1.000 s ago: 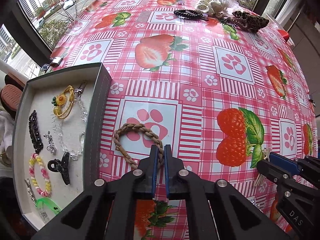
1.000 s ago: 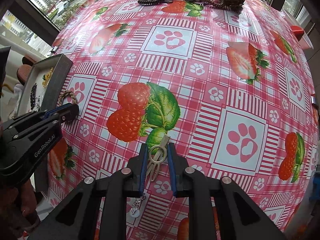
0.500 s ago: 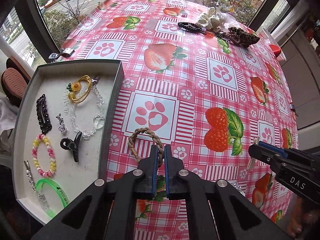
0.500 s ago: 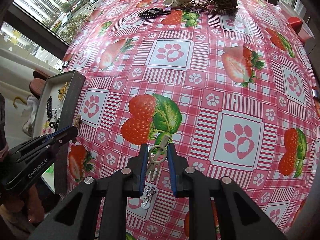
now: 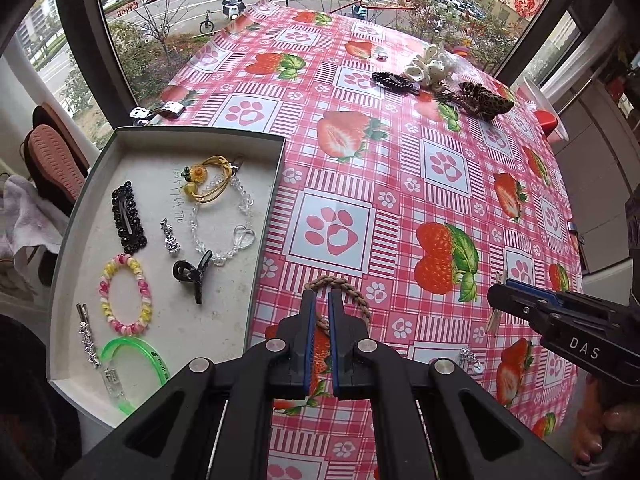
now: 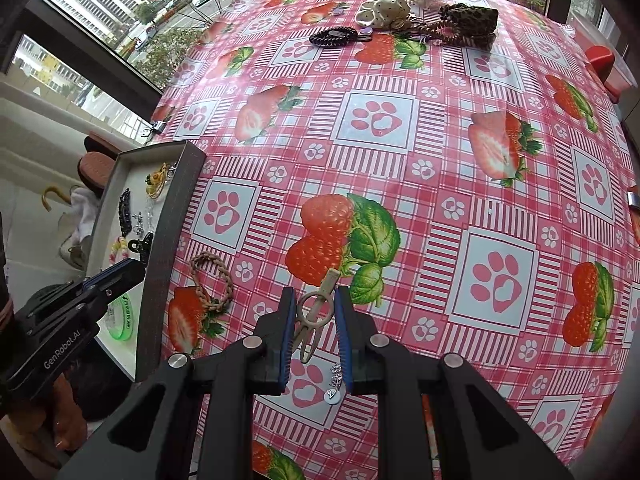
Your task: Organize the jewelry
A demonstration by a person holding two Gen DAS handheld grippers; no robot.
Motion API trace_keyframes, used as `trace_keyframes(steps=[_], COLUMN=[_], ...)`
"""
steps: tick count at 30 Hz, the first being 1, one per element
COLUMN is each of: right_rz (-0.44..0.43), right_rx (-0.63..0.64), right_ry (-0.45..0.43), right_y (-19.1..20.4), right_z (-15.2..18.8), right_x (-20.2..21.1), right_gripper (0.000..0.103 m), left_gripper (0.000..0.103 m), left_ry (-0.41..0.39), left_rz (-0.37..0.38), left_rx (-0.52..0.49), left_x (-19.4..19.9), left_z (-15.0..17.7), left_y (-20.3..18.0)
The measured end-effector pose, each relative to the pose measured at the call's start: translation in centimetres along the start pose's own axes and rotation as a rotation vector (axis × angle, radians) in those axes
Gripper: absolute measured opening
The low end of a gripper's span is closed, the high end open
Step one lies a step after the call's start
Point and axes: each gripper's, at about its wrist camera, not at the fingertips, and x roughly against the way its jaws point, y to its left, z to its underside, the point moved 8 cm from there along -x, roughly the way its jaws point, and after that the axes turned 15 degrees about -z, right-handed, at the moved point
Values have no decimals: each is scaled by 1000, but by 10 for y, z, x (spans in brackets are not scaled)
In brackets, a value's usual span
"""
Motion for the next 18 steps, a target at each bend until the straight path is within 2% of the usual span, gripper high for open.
trace_keyframes(steps=[5,16,17,18], right_rz=[3,34,37,40], right_rx=[-4,-57,-62,-67], right_ry=[14,10,7,4], right_y=[4,-18,-21,-23], right_z=[6,21,21,22], right_x=[-3,12,14,16], right_gripper=[21,21,21,21], left_gripper=[13,13,27,50], left_ry=[2,94,99,105], left_rz=[-36,-53,-60,-67], left_rx=[-57,-144,-146,-149], left_x=[-6,-43,-45,-47], left_z=[9,28,29,30], left_y=[-12,-58,-60,-61])
